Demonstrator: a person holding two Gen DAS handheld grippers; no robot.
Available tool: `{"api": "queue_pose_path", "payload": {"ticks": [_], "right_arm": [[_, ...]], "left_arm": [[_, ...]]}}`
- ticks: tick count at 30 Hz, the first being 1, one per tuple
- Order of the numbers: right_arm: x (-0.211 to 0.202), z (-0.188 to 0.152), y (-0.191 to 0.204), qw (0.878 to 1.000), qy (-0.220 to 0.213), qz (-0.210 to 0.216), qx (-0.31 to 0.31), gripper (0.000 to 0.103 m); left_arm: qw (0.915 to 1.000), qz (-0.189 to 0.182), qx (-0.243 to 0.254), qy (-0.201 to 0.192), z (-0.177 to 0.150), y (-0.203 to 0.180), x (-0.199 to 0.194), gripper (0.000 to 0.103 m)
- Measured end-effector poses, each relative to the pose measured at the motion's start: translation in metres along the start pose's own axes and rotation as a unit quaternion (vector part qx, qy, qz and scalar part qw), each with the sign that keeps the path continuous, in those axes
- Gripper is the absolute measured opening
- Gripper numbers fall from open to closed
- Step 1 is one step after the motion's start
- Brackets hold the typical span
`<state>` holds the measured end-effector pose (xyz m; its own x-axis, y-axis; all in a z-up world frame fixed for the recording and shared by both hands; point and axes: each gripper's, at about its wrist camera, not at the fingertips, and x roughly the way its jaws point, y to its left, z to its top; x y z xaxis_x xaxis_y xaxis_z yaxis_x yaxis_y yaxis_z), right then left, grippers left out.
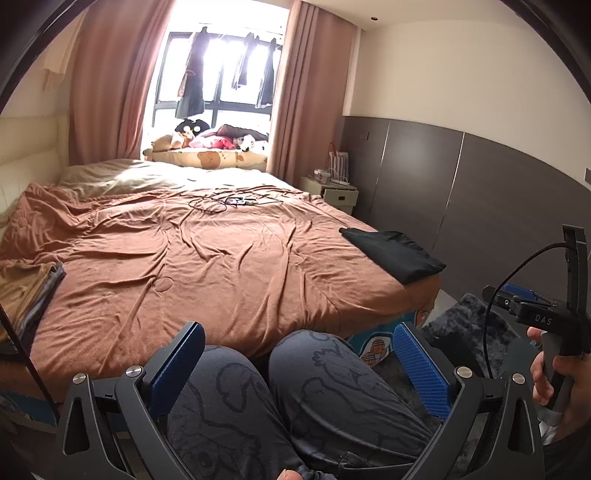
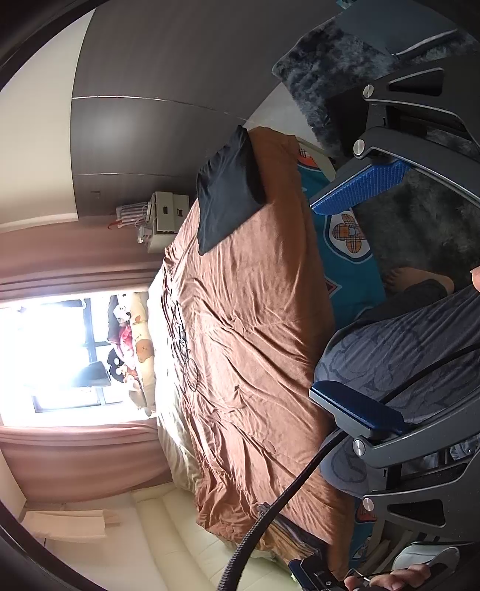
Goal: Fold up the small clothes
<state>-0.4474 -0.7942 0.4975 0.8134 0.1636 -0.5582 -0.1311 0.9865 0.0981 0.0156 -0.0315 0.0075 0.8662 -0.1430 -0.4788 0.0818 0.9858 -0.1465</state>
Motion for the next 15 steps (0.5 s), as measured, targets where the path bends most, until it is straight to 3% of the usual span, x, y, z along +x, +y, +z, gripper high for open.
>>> {"api": "queue_pose_path", "payload": {"ticks": [15], "right_arm": [[-0.004, -0.002, -0.003, 1.0, -0.006, -0.001, 0.001, 0.091]], "left_arm": [[0.9997, 0.006, 0.017, -0.019, 0.001, -0.009, -0.013, 0.103]]}}
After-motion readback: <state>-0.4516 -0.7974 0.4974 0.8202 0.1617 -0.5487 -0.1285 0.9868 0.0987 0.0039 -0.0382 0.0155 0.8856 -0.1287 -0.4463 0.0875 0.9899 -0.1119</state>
